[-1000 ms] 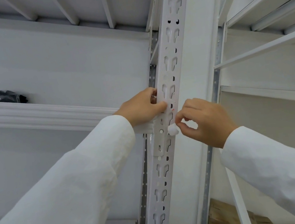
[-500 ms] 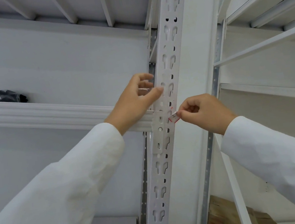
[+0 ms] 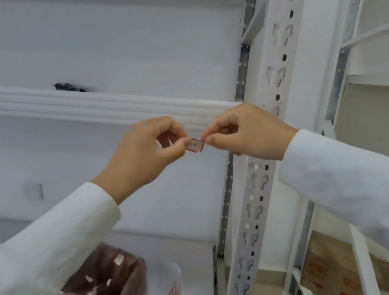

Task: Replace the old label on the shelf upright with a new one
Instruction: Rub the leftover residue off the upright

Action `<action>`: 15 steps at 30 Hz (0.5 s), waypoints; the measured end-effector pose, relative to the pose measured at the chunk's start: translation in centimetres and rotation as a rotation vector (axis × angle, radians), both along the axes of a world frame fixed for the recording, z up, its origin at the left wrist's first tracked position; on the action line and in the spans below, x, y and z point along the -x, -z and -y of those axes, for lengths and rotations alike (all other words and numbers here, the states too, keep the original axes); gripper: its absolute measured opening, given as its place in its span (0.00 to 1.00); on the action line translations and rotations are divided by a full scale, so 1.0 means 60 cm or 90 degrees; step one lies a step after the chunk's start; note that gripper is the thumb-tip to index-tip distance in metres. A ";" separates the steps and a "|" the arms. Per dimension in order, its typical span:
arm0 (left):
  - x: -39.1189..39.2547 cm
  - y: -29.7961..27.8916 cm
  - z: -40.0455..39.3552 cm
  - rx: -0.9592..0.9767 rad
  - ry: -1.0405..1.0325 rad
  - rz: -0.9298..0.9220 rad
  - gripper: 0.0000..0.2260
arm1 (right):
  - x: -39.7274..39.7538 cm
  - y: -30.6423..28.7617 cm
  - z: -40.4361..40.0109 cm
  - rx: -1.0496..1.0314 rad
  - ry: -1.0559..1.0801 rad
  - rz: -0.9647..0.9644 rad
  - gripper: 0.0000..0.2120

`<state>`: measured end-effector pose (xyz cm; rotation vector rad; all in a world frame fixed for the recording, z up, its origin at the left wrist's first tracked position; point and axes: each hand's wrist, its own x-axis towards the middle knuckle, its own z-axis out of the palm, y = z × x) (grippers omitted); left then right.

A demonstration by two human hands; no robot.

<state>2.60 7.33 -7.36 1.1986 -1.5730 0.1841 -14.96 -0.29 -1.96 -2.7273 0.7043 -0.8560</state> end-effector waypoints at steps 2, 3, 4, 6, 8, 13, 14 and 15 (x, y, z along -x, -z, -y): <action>-0.040 0.051 -0.015 -0.050 -0.010 -0.074 0.10 | -0.032 0.027 -0.001 -0.021 -0.042 -0.003 0.04; -0.061 0.080 -0.020 -0.084 -0.031 -0.094 0.11 | -0.047 0.042 0.001 -0.019 -0.051 -0.014 0.04; -0.084 0.109 -0.020 -0.129 -0.053 -0.114 0.11 | -0.062 0.056 0.004 -0.001 -0.053 -0.039 0.05; -0.130 0.165 -0.013 -0.261 -0.103 -0.126 0.09 | -0.091 0.086 0.009 0.081 -0.034 -0.134 0.06; -0.173 0.212 -0.002 -0.388 -0.165 -0.115 0.06 | -0.122 0.116 0.012 0.162 -0.045 -0.232 0.07; -0.234 0.306 0.019 -0.478 -0.271 -0.181 0.11 | -0.190 0.190 0.019 0.209 -0.133 -0.349 0.09; -0.240 0.322 0.023 -0.482 -0.287 -0.193 0.11 | -0.199 0.201 0.021 0.214 -0.143 -0.359 0.09; -0.246 0.337 0.026 -0.489 -0.299 -0.209 0.10 | -0.206 0.211 0.025 0.217 -0.149 -0.368 0.09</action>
